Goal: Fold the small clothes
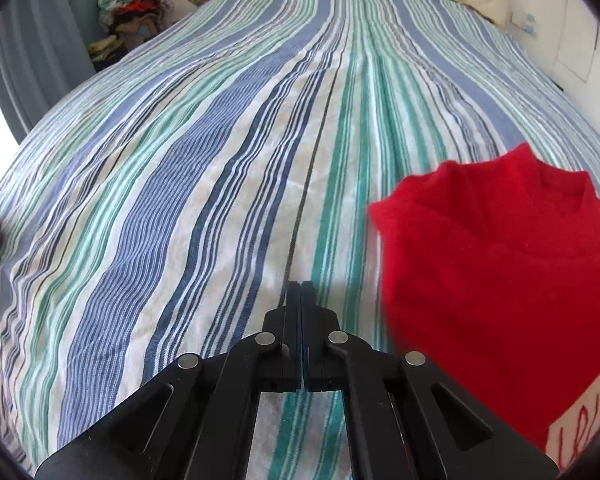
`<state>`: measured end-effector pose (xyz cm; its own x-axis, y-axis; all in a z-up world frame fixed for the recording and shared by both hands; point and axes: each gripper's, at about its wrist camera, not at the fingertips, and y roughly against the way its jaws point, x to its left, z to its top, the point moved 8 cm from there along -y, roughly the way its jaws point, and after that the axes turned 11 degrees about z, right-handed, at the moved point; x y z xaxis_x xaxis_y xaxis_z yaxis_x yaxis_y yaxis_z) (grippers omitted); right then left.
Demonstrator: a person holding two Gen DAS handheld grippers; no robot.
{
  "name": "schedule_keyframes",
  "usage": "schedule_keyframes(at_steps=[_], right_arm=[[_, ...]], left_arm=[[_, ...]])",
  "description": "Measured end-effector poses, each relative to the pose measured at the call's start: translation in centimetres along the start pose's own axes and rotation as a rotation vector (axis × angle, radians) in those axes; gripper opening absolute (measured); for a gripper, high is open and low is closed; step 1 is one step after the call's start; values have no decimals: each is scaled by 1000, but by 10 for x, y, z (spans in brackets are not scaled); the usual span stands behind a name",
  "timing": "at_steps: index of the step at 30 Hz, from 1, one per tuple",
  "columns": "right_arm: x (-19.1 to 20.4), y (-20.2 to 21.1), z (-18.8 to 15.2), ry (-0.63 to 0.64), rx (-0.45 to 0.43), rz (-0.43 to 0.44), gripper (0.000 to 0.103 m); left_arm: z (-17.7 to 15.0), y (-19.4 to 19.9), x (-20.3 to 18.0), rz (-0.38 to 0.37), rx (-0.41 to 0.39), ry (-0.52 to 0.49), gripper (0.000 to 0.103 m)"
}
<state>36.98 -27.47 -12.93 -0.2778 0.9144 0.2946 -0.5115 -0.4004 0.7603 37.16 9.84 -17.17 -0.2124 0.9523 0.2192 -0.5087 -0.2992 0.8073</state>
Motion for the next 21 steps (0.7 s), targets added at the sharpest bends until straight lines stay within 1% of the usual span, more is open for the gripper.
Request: schedule_keyframes(at_steps=[1,2,3,4,5,6,7,8,10,11,12,13,14,15,16,17,18,19,20,21], right_arm=[[-6,-12,-5,-6,40,-21,6],[-15,-25,-14,-31,88,-32,8],[-24,-36,-24,-67,137,-32,12],[-29,-42,-32,-97,162,-20,14],[-30,-39,-33,-108,141,-9,16],[-33,-29,-31,-112,113,-4,30],[-33,-20,-28,-120,83,-3,49],[-34,-9,-24,-127,43,-9,53],[-30,13,-14,-112,-38,-31,54],[-26,22,-10,-96,-59,-28,54],[-19,28,-8,-83,-74,-8,54],[-11,28,-4,-78,-80,45,54],[-2,27,-4,-84,-72,132,54],[6,21,-5,-103,-54,217,52],[10,15,-9,-127,-30,278,51],[10,5,-17,-151,9,305,51],[6,-10,-30,-175,60,273,49],[-4,-26,-48,-191,134,192,39],[-7,-39,-67,-180,196,109,30],[-10,-35,-73,-151,172,87,26]], left_arm=[[-3,-1,3,10,-1,-8,4],[-3,3,9,18,-12,-4,4],[-2,10,14,23,-20,9,7],[0,19,22,31,-41,32,18],[4,32,29,25,-84,54,24],[8,47,32,13,-136,67,31],[11,61,33,-1,-178,66,32],[15,72,27,-32,-205,56,32],[16,91,7,-143,-226,20,32],[13,96,-8,-200,-222,-9,28],[7,98,-23,-244,-210,-46,15],[-1,95,-36,-270,-186,-84,6],[-12,86,-46,-268,-147,-120,4],[-23,69,-51,-209,-94,-153,1],[-38,48,-48,-132,-36,-171,0],[-49,34,-42,-89,-10,-167,0],[-55,28,-29,-17,-23,-155,0],[-58,23,-18,14,-13,-143,0],[-60,25,-9,-1,-13,-125,1],[-60,30,-2,5,-13,-121,1]])
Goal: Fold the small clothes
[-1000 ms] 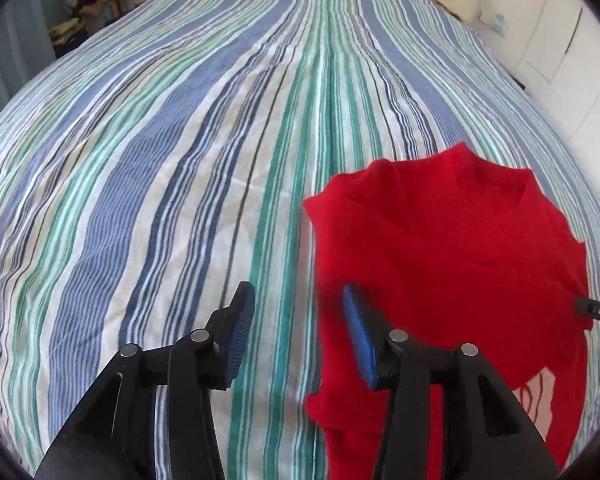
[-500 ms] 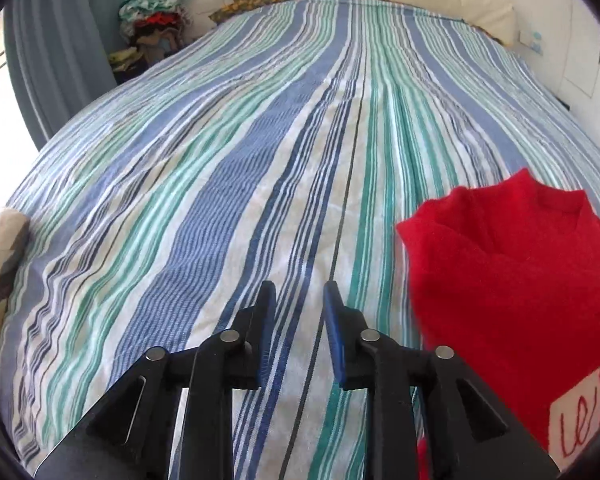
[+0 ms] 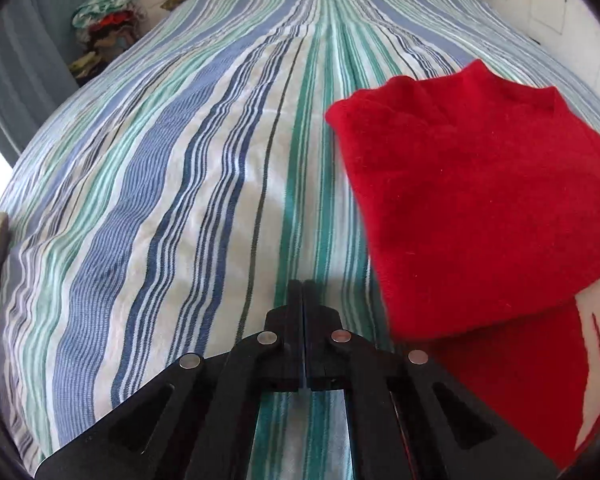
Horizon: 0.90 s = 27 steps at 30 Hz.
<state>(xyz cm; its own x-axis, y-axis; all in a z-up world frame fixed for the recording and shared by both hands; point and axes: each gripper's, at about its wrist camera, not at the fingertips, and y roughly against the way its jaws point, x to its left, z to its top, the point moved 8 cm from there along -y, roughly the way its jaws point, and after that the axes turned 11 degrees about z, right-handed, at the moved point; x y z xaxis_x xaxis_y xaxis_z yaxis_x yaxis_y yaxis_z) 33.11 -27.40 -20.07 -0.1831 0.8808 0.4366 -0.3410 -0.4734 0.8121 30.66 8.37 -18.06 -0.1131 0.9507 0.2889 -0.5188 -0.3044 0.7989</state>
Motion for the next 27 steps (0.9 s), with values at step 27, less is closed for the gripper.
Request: schedule_keyframes(at_steps=[27], right_arm=[[27,109,-281,-30,-22,4,30]], left_arm=[[-232,166,-18,-87,-4,-226,4]])
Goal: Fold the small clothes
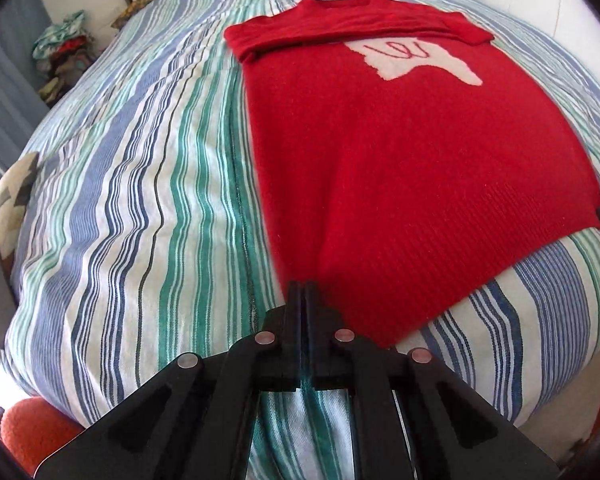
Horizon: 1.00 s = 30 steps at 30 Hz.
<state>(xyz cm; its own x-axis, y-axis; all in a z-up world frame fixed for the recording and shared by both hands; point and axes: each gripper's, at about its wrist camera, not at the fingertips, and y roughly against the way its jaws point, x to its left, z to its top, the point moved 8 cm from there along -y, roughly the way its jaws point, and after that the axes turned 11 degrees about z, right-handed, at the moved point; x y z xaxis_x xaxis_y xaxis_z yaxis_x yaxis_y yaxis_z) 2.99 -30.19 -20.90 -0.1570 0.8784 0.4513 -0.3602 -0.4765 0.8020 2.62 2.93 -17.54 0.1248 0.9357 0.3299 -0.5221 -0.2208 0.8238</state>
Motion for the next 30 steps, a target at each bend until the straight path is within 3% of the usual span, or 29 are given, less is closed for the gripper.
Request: schedule_keyframes(at_steps=[30], right_arm=[[4,0,-2,29,-59,-75,30]], left_arm=[[0,-1,0,20,7,-11,4]])
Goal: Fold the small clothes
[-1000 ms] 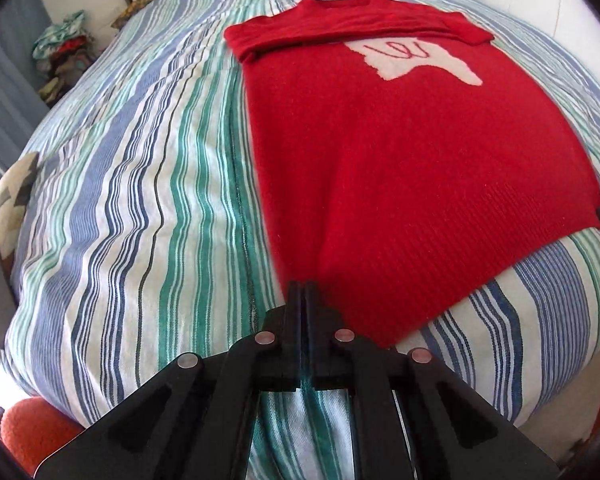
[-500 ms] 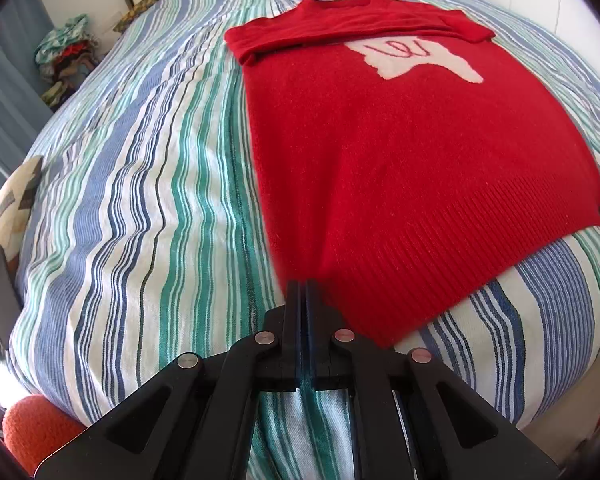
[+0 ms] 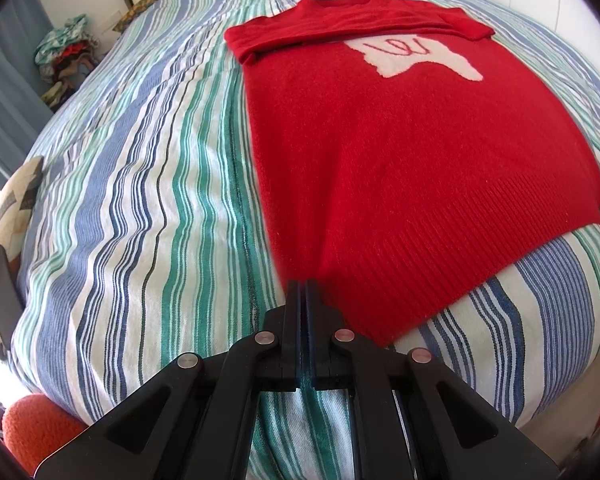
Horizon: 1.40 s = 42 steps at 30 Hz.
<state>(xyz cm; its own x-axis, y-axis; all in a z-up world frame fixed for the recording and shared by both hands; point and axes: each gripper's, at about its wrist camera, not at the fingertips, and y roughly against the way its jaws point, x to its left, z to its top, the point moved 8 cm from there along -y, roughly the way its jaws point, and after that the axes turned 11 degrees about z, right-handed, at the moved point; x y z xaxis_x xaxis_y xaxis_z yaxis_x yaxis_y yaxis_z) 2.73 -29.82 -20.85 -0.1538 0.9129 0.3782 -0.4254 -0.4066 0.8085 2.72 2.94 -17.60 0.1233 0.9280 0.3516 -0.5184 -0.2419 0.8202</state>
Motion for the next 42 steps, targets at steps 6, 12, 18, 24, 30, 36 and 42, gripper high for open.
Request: schedule_keyframes(at_steps=[6,12,18,24,30,36,42], right_arm=[[0,1,1,-3,11,-12,30],[0,6,-1,-6,15,-15,30],[-1,19,-14,-29,19,5,35],[-6,49,-18,-50,-52,-16,40],[16,81,-2,-31,-203,158,44],[10,44,4,-226,-120,331,44],[3,10,0,-361,-43,395,33]], left_arm=[[-3,2,3,2,14,8,4],[-15,7,14,-15,66,37,4],[-36,25,31,-53,126,73,5],[-34,52,62,-130,67,247,44],[-5,37,41,-373,99,308,56],[-4,12,21,-427,176,351,40],[0,10,7,-485,207,351,2]])
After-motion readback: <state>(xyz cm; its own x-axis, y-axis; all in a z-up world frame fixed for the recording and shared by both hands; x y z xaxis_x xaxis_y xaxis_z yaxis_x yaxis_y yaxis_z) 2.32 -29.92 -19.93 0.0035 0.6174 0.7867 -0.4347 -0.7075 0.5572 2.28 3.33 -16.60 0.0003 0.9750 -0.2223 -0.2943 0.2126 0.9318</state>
